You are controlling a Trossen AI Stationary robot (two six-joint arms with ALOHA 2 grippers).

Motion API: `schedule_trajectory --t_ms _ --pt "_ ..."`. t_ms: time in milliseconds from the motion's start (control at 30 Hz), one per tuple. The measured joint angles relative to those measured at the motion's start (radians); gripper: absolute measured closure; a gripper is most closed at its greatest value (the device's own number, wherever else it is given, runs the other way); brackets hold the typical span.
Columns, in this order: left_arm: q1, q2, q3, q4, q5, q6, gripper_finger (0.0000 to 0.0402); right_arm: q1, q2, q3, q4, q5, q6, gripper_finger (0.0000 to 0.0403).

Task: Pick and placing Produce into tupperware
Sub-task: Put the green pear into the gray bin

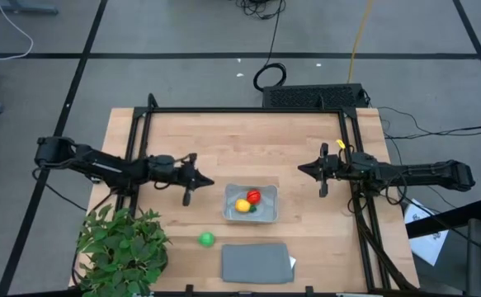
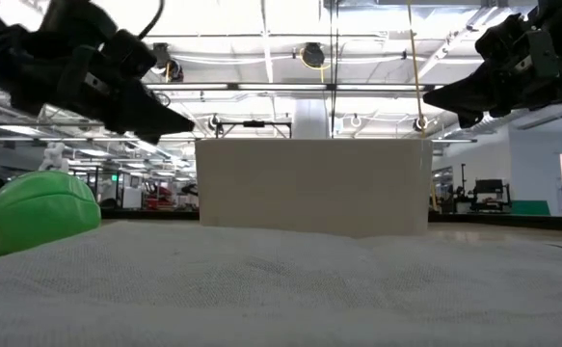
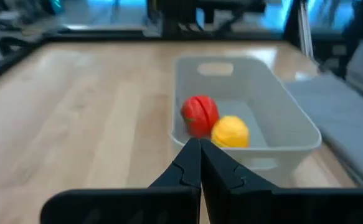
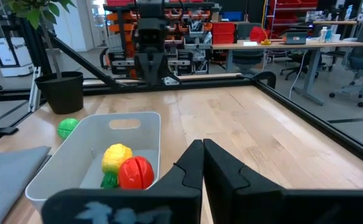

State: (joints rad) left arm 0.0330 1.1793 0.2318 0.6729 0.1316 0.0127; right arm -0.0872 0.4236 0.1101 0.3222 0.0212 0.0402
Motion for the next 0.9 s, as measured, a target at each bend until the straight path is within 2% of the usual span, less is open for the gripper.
schedule_trajectory --t_ms 67,167,433,633,900 --pt "-0.009 0.000 0.043 -0.083 -0.032 0.013 0.0401 0.000 0.000 0.000 -0.005 0.000 0.001 0.0403" --pt "-0.013 -0.016 0.073 -0.102 -0.103 0.054 0.0401 0.000 0.000 0.000 -0.013 0.000 0.004 0.0403" --pt "-0.015 -0.088 0.074 -0.140 -0.115 0.072 0.0401 0.000 0.000 0.000 -0.021 0.000 0.024 0.0403" --pt "-0.025 -0.095 0.074 -0.186 -0.032 0.016 0.0401 0.000 0.000 0.000 -0.021 0.000 0.024 0.0403" --pt "-0.108 -0.095 0.074 -0.213 0.026 -0.099 0.0384 0.000 0.000 -0.001 -0.021 0.000 0.024 0.0403"
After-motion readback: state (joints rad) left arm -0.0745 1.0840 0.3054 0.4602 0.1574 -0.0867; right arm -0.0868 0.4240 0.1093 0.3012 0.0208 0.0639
